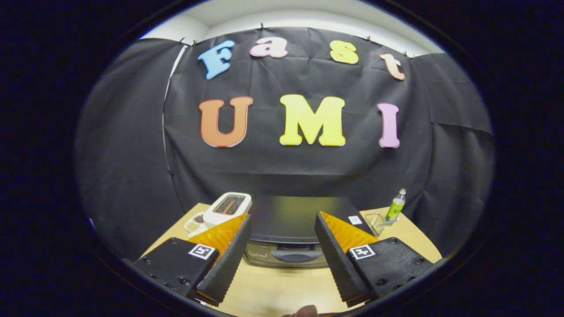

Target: Open the toaster oven, put the food inside, and close the toaster oven door.

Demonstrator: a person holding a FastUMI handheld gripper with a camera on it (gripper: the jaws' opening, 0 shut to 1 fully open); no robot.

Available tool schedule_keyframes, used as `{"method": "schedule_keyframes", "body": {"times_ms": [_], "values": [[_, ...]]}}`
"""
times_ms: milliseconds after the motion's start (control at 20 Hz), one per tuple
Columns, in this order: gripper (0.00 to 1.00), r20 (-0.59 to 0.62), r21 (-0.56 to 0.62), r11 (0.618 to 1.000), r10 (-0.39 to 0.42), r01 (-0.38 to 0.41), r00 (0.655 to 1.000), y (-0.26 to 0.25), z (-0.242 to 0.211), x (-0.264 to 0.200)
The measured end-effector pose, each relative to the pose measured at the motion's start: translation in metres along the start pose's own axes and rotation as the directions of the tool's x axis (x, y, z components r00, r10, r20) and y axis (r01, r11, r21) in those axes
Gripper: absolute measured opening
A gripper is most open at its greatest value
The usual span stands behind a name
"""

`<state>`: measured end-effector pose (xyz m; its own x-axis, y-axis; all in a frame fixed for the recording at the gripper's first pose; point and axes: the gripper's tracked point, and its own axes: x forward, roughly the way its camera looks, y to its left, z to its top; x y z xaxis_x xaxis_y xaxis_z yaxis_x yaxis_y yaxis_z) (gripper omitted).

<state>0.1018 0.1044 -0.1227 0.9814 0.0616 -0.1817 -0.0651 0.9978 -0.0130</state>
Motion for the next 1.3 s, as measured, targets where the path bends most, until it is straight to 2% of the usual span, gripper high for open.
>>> {"method": "schedule_keyframes", "body": {"times_ms": [200, 350, 600, 750, 950, 1300], "values": [[0.96, 0.073, 0.053, 0.998, -0.026, 0.022, 0.997, -0.008, 0.049, -0.048], [0.96, 0.137, 0.015, 0.999, -0.045, 0.044, 0.989, -0.012, 0.069, -0.084], [0.96, 0.116, 0.052, 0.998, -0.031, 0.025, 0.993, -0.007, 0.054, -0.14], [0.96, 0.13, 0.055, 0.998, -0.048, 0.041, 0.99, -0.014, 0.042, -0.16], [0.96, 0.115, 0.061, 0.995, -0.082, 0.075, 0.99, -0.024, 0.024, -0.177], [0.96, 0.101, 0.069, 0.994, -0.088, 0.081, 0.991, -0.029, 0.022, -0.184]]}}
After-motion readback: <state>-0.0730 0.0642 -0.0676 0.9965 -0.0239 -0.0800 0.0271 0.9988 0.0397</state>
